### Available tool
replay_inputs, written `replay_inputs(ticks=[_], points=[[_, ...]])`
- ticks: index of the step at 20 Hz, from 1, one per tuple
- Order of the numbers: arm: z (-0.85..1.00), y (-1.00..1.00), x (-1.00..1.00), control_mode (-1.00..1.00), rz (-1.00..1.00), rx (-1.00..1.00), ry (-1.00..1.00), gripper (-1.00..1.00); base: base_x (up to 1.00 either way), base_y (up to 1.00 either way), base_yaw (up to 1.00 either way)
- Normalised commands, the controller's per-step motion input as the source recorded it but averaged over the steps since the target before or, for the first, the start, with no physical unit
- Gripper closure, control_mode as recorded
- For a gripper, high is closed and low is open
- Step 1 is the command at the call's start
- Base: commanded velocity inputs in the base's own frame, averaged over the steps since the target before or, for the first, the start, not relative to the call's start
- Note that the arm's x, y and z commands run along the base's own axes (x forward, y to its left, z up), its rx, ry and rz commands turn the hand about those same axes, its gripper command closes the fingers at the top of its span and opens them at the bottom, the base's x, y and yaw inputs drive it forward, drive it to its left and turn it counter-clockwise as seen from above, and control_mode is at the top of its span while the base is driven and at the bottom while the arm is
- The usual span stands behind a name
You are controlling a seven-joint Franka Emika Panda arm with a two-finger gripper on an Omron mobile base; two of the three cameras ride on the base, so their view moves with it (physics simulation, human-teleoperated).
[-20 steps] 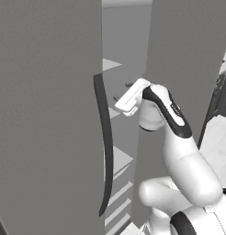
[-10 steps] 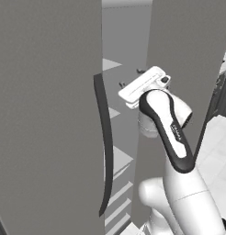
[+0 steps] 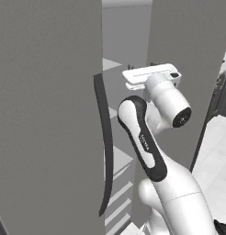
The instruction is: Take the bottled waters from the counter and place them in the freezer to freeze. Close the freezer door after placing the bottles.
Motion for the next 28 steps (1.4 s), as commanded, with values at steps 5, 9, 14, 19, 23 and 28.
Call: replay_inputs(ticks=[5, 9, 14, 19, 23, 28], points=[[0.95, -0.21, -0.47, -1.0, -0.25, 0.38, 0.55, -1.0, 0.0, 0.0, 0.0], [0.82, -0.17, -0.44, -1.0, -0.2, 0.42, 0.58, -1.0, 0.0, 0.0, 0.0], [0.07, 0.0, -0.44, -1.0, -0.07, 0.27, 0.62, -1.0, 0.0, 0.0, 0.0], [-1.0, -0.22, -0.48, -1.0, 0.0, -0.02, 0.21, -1.0, 0.0, 0.0, 0.0], [-1.0, -0.35, -0.42, -1.0, 0.0, -0.01, 0.0, -1.0, 0.0, 0.0, 0.0], [-0.8, -0.21, -0.06, -1.0, 0.07, 0.01, -0.09, -1.0, 0.0, 0.0, 0.0]])
